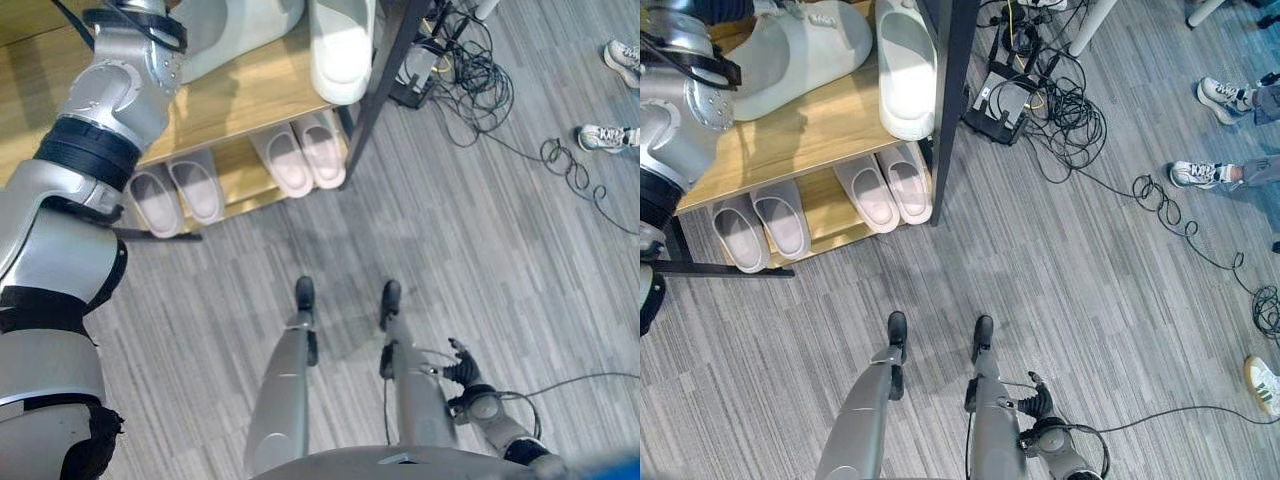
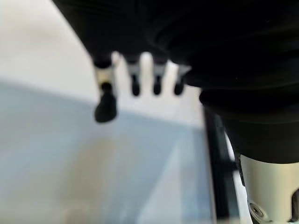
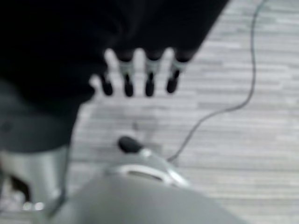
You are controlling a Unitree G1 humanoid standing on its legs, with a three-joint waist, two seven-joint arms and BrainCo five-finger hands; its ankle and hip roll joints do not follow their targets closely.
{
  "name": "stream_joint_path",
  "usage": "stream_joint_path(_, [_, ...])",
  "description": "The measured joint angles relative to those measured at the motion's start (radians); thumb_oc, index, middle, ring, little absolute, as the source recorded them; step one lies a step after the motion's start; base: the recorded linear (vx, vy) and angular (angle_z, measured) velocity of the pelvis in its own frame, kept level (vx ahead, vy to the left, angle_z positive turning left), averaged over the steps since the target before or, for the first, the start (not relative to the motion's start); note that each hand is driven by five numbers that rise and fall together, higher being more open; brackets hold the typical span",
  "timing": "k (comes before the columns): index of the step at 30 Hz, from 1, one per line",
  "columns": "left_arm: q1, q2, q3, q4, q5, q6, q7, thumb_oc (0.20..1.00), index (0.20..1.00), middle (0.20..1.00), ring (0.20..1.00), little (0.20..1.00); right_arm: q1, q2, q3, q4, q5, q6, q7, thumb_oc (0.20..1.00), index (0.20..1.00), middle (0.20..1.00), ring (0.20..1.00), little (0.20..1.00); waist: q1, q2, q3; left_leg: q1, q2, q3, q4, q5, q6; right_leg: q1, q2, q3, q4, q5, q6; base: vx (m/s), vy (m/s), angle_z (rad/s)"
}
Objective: Arrange the slippers neatly on the shoe rack.
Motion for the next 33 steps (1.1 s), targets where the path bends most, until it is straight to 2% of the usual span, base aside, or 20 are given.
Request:
stream_joint_path(6, [0.045, -0.005, 0.004, 0.046, -0.025, 0.004, -0.028, 1.0, 1.0, 1.0, 1.0, 1.0, -0.001, 0.0, -0.004, 0.012, 0.002, 0.0, 0.002, 1.0, 1.0, 1.0, 1.0, 1.0, 0.009, 0.003, 0.0, 0.002, 0.001, -0.003, -0.012, 0.006, 0.0, 0.0, 0.004, -0.004, -0.007, 0.003, -0.002, 0.0, -0.007, 0.0])
stream_joint_path(10, [0.078, 0.026, 0.005, 0.071, -0.022, 0.008, -0.033, 1.0, 1.0, 1.0, 1.0, 1.0, -0.002, 0.0, -0.005, 0.017, 0.004, -0.001, 0.002, 1.0, 1.0, 1.0, 1.0, 1.0, 0.013, 0.003, 0.0, 0.005, 0.0, -0.002, -0.019, 0.007, -0.001, 0.001, 0.004, -0.005, -0.007, 0.003, -0.002, 0.0, 0.0, 0.0])
stream_joint_path(16, [0.191, 0.07, 0.128, 0.06, -0.026, 0.002, -0.052, 1.0, 1.0, 1.0, 1.0, 1.0, 0.0, 0.011, -0.025, 0.039, 0.011, 0.007, 0.007, 1.0, 1.0, 1.0, 1.0, 1.0, 0.018, 0.004, 0.0, 0.069, -0.008, -0.004, -0.068, 0.015, -0.015, 0.049, 0.0, -0.008, -0.026, 0.002, -0.004, 0.02, -0.008, 0.02])
stream_joint_path(17, [0.191, 0.073, 0.13, 0.062, -0.031, 0.005, -0.055, 1.0, 1.0, 1.0, 1.0, 1.0, 0.0, 0.01, -0.026, 0.045, 0.015, 0.007, 0.007, 1.0, 1.0, 1.0, 1.0, 1.0, 0.029, 0.005, -0.001, 0.07, -0.009, -0.009, -0.074, 0.018, -0.018, 0.049, -0.001, -0.011, -0.026, 0.001, -0.004, 0.03, -0.016, 0.04])
stream_joint_path(20, [0.318, 0.117, 0.231, -0.022, -0.054, -0.024, -0.071, 1.0, 1.0, 1.0, 1.0, 1.0, 0.001, 0.012, -0.044, 0.053, 0.017, 0.017, 0.014, 1.0, 1.0, 1.0, 1.0, 1.0, 0.041, 0.012, -0.003, 0.082, -0.009, -0.016, -0.088, 0.027, -0.015, 0.056, 0.002, -0.016, -0.027, -0.003, -0.008, 0.01, 0.006, 0.02])
stream_joint_path(23, [0.395, 0.119, 0.285, -0.044, -0.085, -0.026, -0.079, 1.0, 1.0, 1.0, 1.0, 1.0, -0.001, 0.013, -0.056, 0.054, 0.016, 0.027, 0.014, 1.0, 1.0, 1.0, 1.0, 1.0, 0.06, 0.018, -0.003, 0.087, -0.009, -0.023, -0.09, 0.03, -0.015, 0.064, 0.002, -0.023, -0.027, -0.008, -0.011, 0.0, 0.009, 0.07])
stream_joint_path(27, [0.484, 0.101, 0.338, -0.049, -0.113, -0.043, -0.113, 1.0, 1.0, 1.0, 1.0, 1.0, -0.004, 0.012, -0.063, 0.054, 0.016, 0.032, 0.014, 1.0, 1.0, 1.0, 1.0, 1.0, 0.079, 0.022, -0.005, 0.1, -0.014, -0.023, -0.095, 0.03, -0.015, 0.076, 0.001, -0.024, -0.028, -0.009, -0.011, 0.0, 0.002, 0.02])
stream_joint_path(33, [0.528, 0.074, 0.335, -0.05, -0.163, -0.067, -0.165, 1.0, 1.0, 1.0, 1.0, 1.0, -0.004, 0.012, -0.063, 0.055, 0.002, 0.046, 0.014, 1.0, 1.0, 1.0, 1.0, 1.0, 0.09, 0.026, -0.012, 0.11, -0.015, -0.023, -0.108, 0.034, -0.023, 0.083, -0.001, -0.028, -0.029, -0.01, -0.012, 0.0, 0.004, 0.03])
